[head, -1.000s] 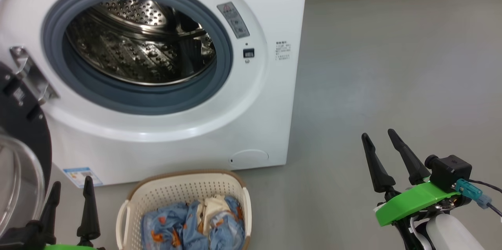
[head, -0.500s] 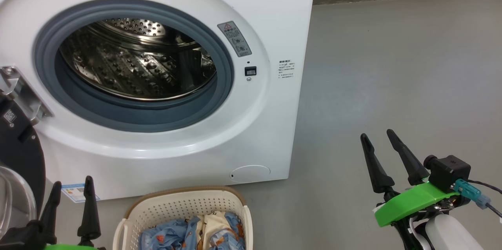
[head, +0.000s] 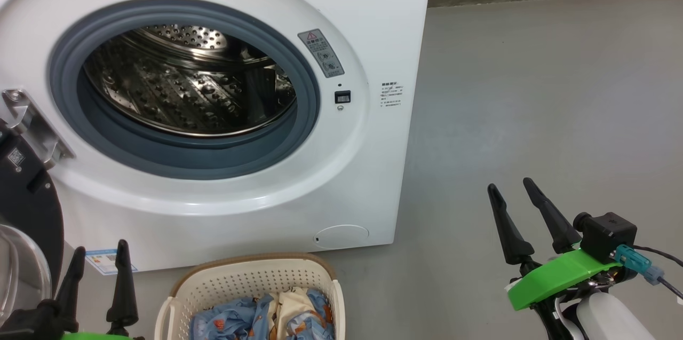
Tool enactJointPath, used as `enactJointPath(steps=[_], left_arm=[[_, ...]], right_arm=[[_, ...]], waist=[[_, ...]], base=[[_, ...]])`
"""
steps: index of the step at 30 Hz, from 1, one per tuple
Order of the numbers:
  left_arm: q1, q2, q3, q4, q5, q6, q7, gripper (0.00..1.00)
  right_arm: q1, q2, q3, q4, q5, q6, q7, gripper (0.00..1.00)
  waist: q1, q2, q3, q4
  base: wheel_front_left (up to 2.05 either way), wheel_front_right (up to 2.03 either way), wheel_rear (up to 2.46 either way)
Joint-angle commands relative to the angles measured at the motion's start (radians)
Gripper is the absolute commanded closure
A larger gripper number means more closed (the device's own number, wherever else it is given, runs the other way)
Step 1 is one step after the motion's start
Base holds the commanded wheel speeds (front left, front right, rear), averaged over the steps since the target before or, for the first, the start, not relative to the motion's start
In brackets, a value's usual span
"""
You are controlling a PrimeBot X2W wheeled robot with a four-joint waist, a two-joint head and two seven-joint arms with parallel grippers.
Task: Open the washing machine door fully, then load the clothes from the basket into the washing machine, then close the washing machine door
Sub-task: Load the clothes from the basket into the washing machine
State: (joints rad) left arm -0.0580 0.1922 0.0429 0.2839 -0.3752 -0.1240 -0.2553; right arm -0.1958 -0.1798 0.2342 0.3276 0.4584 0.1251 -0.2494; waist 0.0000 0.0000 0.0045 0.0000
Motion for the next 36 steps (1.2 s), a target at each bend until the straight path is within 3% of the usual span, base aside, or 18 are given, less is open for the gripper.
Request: enactJointPath(steps=[1,21,36], left_arm=[[-0.045,0.018,0.034,-0.014,0.012,-0.001,-0.006,0.0],[-0.048,0.015,0.027,-0.002,0.013,-0.003,-0.006,0.0],[-0.115,0.024,-0.048,0.074,-0.017,-0.006,-0.006,0.0]], right_arm=[[-0.031,-0.008,0.023,-0.02,0.002,0.006,-0.012,0.0],[-0.034,-0.007,0.021,-0.018,0.004,0.006,-0.012,0.0],[-0.065,0.005,0.014,-0.019,-0.016,0.006,-0.012,0.0]], waist=[[0.0,0.0,0.0,0.0],[0.0,0.0,0.015,-0.005],[0.0,0.0,0.128,-0.029]], base=[[0.0,0.0,0.0],[0.0,0.0,0.0],[0.0,0.0,0.0]])
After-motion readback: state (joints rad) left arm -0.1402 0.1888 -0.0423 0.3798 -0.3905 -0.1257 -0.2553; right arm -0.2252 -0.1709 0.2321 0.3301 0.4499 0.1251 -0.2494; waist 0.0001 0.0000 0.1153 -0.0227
